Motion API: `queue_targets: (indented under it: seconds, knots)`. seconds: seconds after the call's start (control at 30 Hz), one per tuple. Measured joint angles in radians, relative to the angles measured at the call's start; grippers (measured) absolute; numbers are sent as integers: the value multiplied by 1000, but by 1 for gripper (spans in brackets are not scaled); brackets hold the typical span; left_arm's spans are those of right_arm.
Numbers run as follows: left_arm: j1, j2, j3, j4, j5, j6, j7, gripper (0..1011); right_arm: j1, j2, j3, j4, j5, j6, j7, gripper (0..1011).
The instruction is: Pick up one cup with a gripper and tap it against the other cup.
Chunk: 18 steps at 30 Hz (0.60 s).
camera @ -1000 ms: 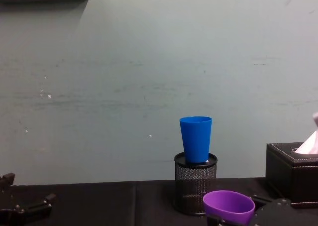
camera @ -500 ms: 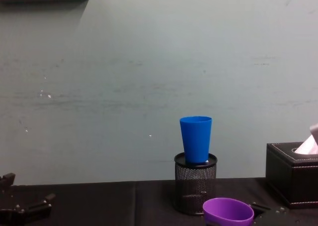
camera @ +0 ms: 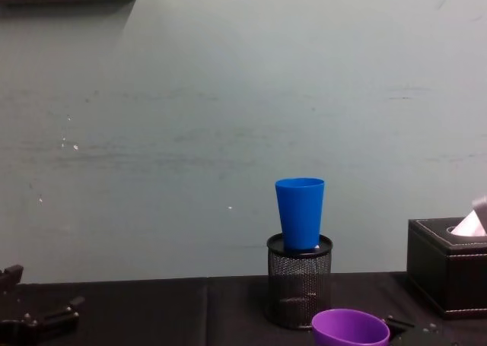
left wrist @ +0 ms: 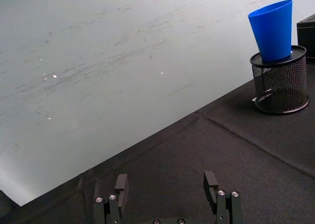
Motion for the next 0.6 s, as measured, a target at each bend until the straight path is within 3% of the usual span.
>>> queue_targets:
  seconds: [0.5,0.6]
  knots:
    - [0,0,0,0,0,0,0,1000,3,-1,-2,5,0,6,6,732]
    - [0,0,0,0,0,0,0,1000,3,-1,-2,5,0,6,6,807]
